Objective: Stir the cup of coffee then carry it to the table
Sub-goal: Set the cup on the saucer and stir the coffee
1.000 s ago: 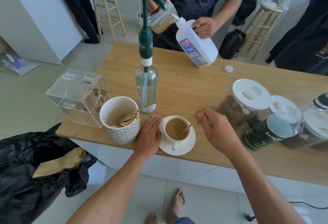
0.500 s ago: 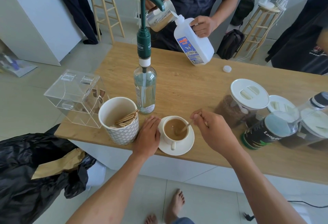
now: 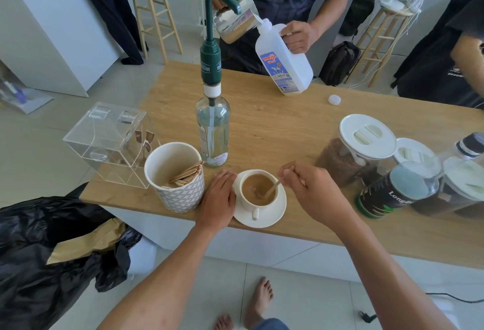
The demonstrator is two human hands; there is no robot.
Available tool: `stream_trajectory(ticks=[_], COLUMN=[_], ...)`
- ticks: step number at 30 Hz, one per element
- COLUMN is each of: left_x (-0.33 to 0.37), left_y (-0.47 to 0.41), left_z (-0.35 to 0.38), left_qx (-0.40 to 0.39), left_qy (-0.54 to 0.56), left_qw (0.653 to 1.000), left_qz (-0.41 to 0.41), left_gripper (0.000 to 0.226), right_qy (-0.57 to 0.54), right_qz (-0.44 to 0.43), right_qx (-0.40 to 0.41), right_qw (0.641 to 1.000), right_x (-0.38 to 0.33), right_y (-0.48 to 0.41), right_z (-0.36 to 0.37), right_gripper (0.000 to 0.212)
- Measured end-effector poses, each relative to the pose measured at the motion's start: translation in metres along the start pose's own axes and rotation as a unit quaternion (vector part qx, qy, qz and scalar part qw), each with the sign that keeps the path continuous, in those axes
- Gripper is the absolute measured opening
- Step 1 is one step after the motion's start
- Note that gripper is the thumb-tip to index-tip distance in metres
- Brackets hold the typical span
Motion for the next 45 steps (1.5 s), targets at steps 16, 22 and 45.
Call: stream_trajectory(ticks=[16,22,45], left_x=[0.0,-0.001,-0.001], left_y=[0.0,0.0,0.0], left_z=[0.0,0.001,0.0], left_qx=[-0.002,-0.005,-0.01], left_qy=[-0.002,-0.001,0.004], left_qw=[1.0,1.0,1.0], left_qz=[0.001,-0.001,-0.001], left_gripper=[0.04,0.04,0.041], right_qy=[-0.013,-0.03,0.018], right_qz=[0.006,0.013,0.02], right_qx=[-0.003,0.016,0.031], right_qw=[1.0,0.999,0.999], right_x=[0.002,0.002,0.002], right_y=[0.004,0.005,0.0], right_z=[0.002,-0.001,-0.007], right_gripper=[0.018,0.018,0.019])
Point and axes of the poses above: each hand's wrist, its own y-axis away from the middle knuckle, its own z-axis out of the palm, x = y × z, the point moved 9 cm from there along -y, towards the middle knuckle, and after that the axes turned 4 degrees about x, right-handed, at the moved point
